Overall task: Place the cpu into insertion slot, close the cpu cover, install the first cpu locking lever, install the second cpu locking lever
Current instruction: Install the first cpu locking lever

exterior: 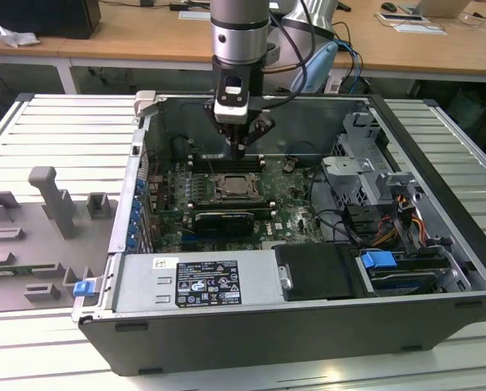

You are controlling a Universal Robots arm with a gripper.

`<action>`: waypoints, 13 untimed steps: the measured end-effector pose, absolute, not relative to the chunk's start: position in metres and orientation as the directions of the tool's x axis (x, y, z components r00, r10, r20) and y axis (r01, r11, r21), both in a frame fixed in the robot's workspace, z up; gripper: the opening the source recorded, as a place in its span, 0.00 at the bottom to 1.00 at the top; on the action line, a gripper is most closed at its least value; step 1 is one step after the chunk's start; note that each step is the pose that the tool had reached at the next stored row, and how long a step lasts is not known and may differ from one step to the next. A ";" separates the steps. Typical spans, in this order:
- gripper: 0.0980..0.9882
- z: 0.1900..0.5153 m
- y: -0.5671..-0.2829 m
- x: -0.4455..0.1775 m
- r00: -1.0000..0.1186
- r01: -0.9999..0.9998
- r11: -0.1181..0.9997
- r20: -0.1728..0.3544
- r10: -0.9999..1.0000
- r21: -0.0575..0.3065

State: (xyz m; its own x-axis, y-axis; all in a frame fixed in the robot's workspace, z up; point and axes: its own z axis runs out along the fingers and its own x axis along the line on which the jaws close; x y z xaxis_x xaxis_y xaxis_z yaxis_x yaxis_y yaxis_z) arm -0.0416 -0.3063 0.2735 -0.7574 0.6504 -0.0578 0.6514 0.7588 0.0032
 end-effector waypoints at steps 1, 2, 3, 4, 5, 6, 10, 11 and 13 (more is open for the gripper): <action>0.01 0.273 -0.306 -0.042 -0.768 0.639 0.769 -0.058 0.638 0.003; 0.01 0.273 -0.306 -0.042 -0.777 0.627 0.779 -0.058 0.626 0.003; 0.01 0.273 -0.306 -0.042 -0.786 0.616 0.788 -0.058 0.615 0.003; 0.01 0.273 -0.306 -0.042 -0.792 0.609 0.793 -0.058 0.608 0.003; 0.01 0.273 -0.306 -0.042 -0.796 0.603 0.798 -0.058 0.602 0.003; 0.01 0.273 -0.306 -0.042 -0.804 0.592 0.806 -0.058 0.591 0.003; 0.01 0.273 -0.306 -0.042 -0.828 0.558 0.830 -0.058 0.557 0.003; 0.01 0.273 -0.306 -0.042 -0.834 0.550 0.835 -0.058 0.549 0.003; 0.01 0.273 -0.306 -0.042 -0.847 0.529 0.849 -0.058 0.528 0.003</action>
